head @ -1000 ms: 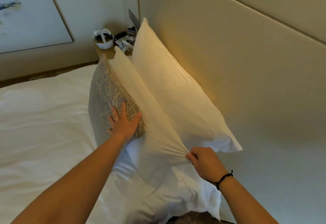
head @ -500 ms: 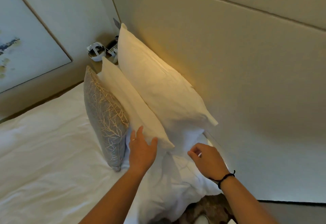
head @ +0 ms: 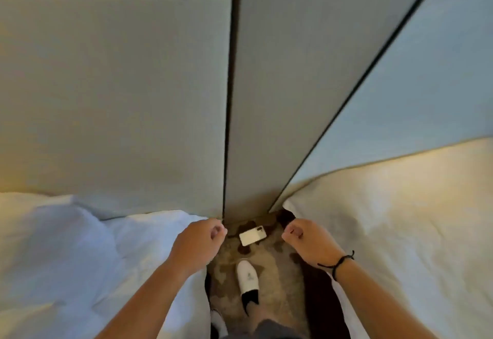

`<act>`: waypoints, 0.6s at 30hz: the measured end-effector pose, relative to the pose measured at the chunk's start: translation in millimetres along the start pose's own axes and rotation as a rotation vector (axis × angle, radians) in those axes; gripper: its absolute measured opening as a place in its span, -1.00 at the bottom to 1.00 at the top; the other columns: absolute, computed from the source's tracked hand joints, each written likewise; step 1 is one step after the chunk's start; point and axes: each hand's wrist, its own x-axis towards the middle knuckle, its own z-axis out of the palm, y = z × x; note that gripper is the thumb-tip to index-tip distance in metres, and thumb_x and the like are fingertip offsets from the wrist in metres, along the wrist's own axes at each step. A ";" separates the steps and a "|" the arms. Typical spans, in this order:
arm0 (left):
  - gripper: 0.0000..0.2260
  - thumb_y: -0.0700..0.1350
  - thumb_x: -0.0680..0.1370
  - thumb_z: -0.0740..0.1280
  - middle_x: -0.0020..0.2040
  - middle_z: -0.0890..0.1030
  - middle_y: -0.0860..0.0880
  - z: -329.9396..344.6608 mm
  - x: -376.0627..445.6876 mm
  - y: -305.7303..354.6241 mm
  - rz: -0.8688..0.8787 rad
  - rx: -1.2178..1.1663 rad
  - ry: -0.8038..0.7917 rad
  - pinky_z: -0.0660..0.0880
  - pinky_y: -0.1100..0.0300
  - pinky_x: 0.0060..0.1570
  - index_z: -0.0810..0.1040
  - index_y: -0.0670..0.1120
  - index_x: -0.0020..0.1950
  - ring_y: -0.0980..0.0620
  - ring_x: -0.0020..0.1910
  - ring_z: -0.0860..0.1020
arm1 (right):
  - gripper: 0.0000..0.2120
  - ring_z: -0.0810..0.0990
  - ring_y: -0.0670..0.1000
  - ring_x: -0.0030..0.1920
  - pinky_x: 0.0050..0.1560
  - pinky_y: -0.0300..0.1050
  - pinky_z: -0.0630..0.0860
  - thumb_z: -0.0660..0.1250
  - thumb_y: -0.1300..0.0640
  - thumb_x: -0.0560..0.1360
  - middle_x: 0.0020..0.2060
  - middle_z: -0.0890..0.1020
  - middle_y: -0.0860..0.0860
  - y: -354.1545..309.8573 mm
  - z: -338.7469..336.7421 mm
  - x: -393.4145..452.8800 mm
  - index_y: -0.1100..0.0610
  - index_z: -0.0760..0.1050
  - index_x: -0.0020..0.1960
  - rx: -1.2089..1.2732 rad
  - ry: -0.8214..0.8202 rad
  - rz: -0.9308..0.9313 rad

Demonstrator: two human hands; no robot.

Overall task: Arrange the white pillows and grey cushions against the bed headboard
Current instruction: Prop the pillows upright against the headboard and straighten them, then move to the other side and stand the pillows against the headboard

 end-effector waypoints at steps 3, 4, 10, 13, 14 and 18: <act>-0.78 0.12 0.60 0.25 -0.30 0.59 0.12 46.6 8.0 45.5 0.135 0.052 -0.164 0.51 0.20 -0.29 0.53 0.10 -0.21 0.16 -0.28 0.55 | -0.80 0.56 -0.15 -0.26 -0.17 -0.19 0.50 0.34 -0.04 0.54 -0.32 0.61 -0.11 83.4 -3.5 -88.2 -0.14 0.53 -0.27 0.148 0.157 0.284; -0.76 0.11 0.59 0.25 -0.33 0.58 0.10 60.2 6.8 62.7 0.172 0.056 -0.193 0.50 0.16 -0.31 0.53 0.08 -0.23 0.15 -0.31 0.54 | -0.79 0.56 -0.12 -0.27 -0.17 -0.16 0.51 0.36 -0.03 0.53 -0.33 0.61 -0.10 104.8 -2.3 -117.7 -0.13 0.53 -0.28 0.185 0.216 0.363; -0.69 0.19 0.56 0.23 -0.35 0.58 0.09 143.6 -32.1 168.2 0.439 0.076 -0.385 0.53 0.11 -0.27 0.52 0.05 -0.28 0.16 -0.32 0.54 | -0.88 0.65 -0.02 -0.19 -0.10 0.00 0.61 0.38 -0.05 0.52 -0.23 0.66 -0.04 194.6 19.8 -259.0 -0.03 0.61 -0.14 0.421 0.546 0.693; -0.66 0.21 0.56 0.22 -0.38 0.55 0.08 179.9 -54.1 211.6 0.562 0.146 -0.414 0.42 0.15 -0.38 0.48 0.05 -0.30 0.16 -0.36 0.51 | -0.87 0.65 0.00 -0.21 -0.11 0.02 0.62 0.38 -0.05 0.51 -0.24 0.68 -0.04 231.0 35.6 -306.1 -0.02 0.61 -0.15 0.515 0.673 0.785; -0.66 0.21 0.56 0.22 -0.38 0.55 0.08 191.1 -61.6 225.6 0.595 0.170 -0.421 0.40 0.16 -0.39 0.49 0.05 -0.30 0.16 -0.36 0.51 | -0.86 0.65 -0.01 -0.23 -0.12 0.01 0.62 0.39 -0.04 0.51 -0.26 0.68 -0.05 243.6 41.1 -319.9 -0.01 0.61 -0.17 0.545 0.713 0.815; -0.65 0.20 0.58 0.21 -0.38 0.54 0.04 242.2 -101.9 276.7 0.660 0.197 -0.489 0.42 0.15 -0.36 0.49 0.02 -0.29 0.12 -0.37 0.52 | -0.85 0.64 -0.10 -0.31 -0.25 -0.11 0.58 0.42 -0.05 0.48 -0.36 0.68 -0.09 295.6 57.6 -368.3 -0.04 0.61 -0.24 0.653 0.856 0.856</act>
